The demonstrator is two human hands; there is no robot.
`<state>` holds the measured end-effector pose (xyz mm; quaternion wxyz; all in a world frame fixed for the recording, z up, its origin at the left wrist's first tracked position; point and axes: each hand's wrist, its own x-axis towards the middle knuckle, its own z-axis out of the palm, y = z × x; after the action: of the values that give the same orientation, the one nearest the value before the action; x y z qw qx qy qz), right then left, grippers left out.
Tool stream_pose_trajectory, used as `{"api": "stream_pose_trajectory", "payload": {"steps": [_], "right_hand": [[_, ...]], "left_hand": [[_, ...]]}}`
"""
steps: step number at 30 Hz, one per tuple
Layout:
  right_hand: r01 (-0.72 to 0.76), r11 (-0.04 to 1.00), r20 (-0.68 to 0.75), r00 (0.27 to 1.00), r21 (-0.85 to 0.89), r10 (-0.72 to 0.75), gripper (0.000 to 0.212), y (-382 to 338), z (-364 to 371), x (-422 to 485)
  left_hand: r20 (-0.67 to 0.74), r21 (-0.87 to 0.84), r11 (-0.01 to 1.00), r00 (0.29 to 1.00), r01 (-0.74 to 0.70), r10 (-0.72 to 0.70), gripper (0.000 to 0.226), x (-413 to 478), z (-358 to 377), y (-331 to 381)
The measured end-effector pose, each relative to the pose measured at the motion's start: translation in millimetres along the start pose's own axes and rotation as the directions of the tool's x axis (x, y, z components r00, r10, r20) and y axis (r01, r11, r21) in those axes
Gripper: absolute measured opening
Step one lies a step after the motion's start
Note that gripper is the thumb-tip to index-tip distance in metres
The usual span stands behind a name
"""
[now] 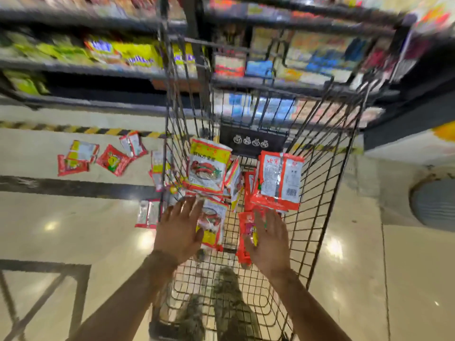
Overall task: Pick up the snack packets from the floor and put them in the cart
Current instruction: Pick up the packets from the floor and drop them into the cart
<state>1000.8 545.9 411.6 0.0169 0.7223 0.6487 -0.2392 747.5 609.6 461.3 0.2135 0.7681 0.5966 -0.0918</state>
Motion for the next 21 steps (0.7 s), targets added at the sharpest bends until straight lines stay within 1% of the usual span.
{"api": "stream_pose_trajectory", "payload": {"steps": [2, 4, 7, 9, 12, 14, 18, 21], "right_hand": [[0.104, 0.993, 0.023, 0.994, -0.064, -0.103, 0.078, -27, -31, -6], [0.153, 0.984, 0.015, 0.988, -0.093, -0.152, 0.082, -61, -60, -15], [0.200, 0.973, -0.048, 0.977, -0.115, -0.207, 0.082, -121, -95, -38], [0.237, 0.962, -0.076, 0.966, -0.137, -0.249, 0.082, -161, -107, -56], [0.274, 0.947, -0.094, 0.952, -0.169, -0.292, 0.085, -223, -110, -86], [0.293, 0.935, -0.112, 0.941, -0.198, -0.319, 0.086, -263, -108, -113], [0.297, 0.922, -0.128, 0.933, -0.248, -0.336, 0.086, -341, -95, -163], [0.309, 0.917, -0.108, 0.933, -0.251, -0.343, 0.088, -392, -76, -191]], "left_hand": [[-0.027, 0.021, 1.000, 0.999, -0.019, 0.019, 0.074, -25, -27, -8], [-0.075, 0.041, 0.999, 0.997, -0.029, 0.032, 0.075, -53, -49, -19], [-0.175, 0.031, 0.999, 0.984, 0.013, -0.007, 0.076, -103, -76, -49], [-0.230, 0.050, 0.997, 0.972, 0.066, -0.053, 0.076, -140, -90, -78], [-0.281, 0.055, 0.989, 0.953, 0.134, -0.113, 0.083, -203, -104, -137], [-0.312, 0.040, 0.981, 0.935, 0.190, -0.169, 0.080, -246, -110, -179], [-0.322, -0.001, 0.947, 0.896, 0.322, -0.305, 0.083, -336, -114, -263], [-0.328, -0.038, 0.910, 0.855, 0.413, -0.402, 0.085, -398, -119, -319]]}}
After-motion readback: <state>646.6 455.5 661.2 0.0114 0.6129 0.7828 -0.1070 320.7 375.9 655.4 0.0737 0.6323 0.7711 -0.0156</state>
